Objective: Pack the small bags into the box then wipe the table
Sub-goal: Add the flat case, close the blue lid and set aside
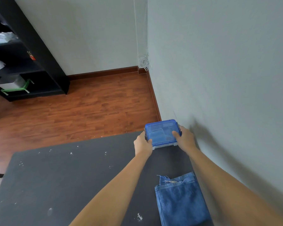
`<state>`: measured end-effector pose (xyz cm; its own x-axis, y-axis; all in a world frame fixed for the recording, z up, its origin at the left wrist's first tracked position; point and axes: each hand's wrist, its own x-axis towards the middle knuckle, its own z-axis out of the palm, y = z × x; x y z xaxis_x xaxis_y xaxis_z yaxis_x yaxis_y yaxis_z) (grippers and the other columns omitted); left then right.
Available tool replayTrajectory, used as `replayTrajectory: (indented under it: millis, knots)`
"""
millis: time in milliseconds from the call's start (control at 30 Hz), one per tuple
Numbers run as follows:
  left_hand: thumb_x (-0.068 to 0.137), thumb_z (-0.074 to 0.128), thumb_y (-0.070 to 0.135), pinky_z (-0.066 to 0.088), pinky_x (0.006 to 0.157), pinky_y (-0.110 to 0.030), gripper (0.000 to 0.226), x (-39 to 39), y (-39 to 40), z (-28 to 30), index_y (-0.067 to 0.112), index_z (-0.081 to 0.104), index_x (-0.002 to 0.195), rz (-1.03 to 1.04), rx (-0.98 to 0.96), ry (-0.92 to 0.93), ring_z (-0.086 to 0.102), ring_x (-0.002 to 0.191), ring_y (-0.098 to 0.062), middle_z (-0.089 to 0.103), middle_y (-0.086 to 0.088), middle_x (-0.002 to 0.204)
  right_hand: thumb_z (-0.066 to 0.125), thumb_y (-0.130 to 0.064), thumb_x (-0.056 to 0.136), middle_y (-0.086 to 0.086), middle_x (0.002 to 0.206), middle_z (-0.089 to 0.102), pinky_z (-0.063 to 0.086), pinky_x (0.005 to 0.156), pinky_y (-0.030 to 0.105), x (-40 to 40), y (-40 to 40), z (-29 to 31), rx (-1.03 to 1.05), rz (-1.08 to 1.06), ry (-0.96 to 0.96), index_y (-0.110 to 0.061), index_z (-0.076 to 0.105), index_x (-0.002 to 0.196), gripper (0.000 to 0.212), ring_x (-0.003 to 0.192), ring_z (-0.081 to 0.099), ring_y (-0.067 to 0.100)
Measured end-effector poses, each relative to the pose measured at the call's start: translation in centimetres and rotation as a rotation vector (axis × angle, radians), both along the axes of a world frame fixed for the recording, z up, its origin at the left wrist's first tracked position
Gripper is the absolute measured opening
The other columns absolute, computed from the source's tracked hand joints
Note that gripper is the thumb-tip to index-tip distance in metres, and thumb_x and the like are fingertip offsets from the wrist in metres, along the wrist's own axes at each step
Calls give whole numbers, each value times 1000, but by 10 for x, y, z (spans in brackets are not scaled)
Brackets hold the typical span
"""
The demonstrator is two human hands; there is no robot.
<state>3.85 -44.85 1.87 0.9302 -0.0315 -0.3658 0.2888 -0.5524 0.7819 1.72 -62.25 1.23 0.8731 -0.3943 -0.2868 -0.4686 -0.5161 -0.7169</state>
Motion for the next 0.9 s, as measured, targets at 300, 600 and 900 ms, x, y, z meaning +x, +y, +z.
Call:
replayTrajectory:
  millis: [300,600,900]
  knots:
    - [92,52,4,49,88,-34,31,4,-19,1,9,57,121,-37,-18,-1,61,108,-31,65,-13,113,51,-21,98,14,112,66,47,71,32,0,-17,-10,24,-75,-5,-5,58,119,27,101,63,33]
    - [100,43,25,33,109,-29,48,-63,83,-18,24,32,146,-6,15,-122,40,133,-12,40,5,146,49,-27,99,28,146,43,29,112,61,-96,30,-13,-320,-25,-238,-1,43,142,50,139,32,47]
    - [100,43,20,29,113,-31,43,-202,285,-51,18,40,142,240,383,-183,28,141,-16,33,3,151,17,-76,81,16,158,28,21,109,69,-204,75,-73,-652,436,212,-36,32,149,80,145,19,47]
